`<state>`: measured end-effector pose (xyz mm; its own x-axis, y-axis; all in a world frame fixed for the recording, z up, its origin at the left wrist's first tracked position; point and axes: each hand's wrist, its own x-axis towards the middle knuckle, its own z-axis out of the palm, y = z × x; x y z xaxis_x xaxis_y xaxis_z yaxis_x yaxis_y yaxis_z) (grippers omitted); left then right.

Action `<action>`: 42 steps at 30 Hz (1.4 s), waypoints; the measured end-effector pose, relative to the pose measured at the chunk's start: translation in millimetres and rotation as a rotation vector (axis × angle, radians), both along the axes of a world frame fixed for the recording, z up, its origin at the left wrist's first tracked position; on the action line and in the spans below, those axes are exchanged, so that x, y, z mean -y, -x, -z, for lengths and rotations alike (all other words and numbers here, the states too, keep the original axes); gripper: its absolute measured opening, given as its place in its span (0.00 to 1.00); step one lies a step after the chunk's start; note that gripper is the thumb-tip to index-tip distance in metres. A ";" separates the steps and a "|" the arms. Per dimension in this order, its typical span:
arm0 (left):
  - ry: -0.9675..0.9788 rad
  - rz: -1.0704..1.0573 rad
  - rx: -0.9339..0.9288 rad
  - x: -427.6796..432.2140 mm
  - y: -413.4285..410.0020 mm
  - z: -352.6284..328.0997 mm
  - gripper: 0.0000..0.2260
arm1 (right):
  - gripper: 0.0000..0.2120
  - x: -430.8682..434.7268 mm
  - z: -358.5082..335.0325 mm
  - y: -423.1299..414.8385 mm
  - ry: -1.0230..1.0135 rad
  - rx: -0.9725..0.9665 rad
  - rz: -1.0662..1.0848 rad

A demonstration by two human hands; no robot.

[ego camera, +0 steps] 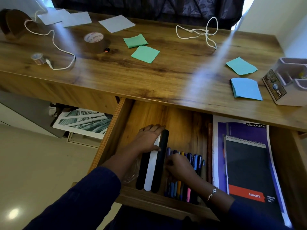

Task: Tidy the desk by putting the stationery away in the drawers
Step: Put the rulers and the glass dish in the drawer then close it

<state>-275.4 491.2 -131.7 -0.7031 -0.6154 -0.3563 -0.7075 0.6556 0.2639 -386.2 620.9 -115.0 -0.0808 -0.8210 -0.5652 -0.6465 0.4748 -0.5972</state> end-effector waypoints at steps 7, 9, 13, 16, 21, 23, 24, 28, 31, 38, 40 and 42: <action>0.085 -0.033 0.105 -3.8 13.9 0.8 0.40 | 0.06 -21.9 0.6 11.7 0.211 -0.079 -0.038; 0.087 -0.034 0.108 -5.2 13.6 2.0 0.39 | 0.07 -26.8 -0.6 15.1 0.237 -0.103 -0.039; 0.063 -0.055 0.092 -9.5 11.3 2.5 0.40 | 0.08 -37.1 -1.9 24.4 0.266 -0.170 0.000; 0.075 -0.095 0.037 -17.4 8.2 1.5 0.38 | 0.08 -46.6 -8.5 31.9 0.333 -0.256 0.007; 0.184 -0.133 -0.146 -49.2 -2.5 -11.5 0.36 | 0.08 -69.3 -17.6 39.6 0.414 -0.435 -0.017; 0.187 -0.145 -0.212 -65.6 -8.8 -17.5 0.35 | 0.07 -77.7 -19.5 38.0 0.388 -0.444 0.005; 0.169 -0.150 -0.244 -73.7 -12.6 -20.3 0.35 | 0.07 -81.1 -20.8 36.0 0.359 -0.409 0.035; 0.078 -0.162 -0.365 -106.3 -27.9 -32.5 0.32 | 0.09 -91.9 -23.4 21.2 0.286 -0.298 0.057; 0.093 -0.144 -0.380 -131.8 -38.7 -39.8 0.28 | 0.12 -106.5 -20.6 8.2 0.378 -0.325 0.047; 0.255 0.120 -0.238 -168.6 -55.2 -38.7 0.28 | 0.20 -124.0 -21.9 -5.7 0.735 -0.418 0.055; 0.263 0.175 -0.257 -166.5 -58.4 -37.9 0.36 | 0.21 -124.1 -21.4 -7.0 0.744 -0.434 0.014; 0.263 0.213 -0.298 -162.3 -59.2 -35.6 0.41 | 0.21 -124.3 -21.5 -5.3 0.762 -0.433 -0.017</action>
<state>-216.2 653.6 -96.2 -0.8724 -0.4879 0.0302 -0.4674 0.8506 0.2409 -380.9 745.2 -93.5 -0.1458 -0.9656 0.2151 -0.8933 0.0350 -0.4482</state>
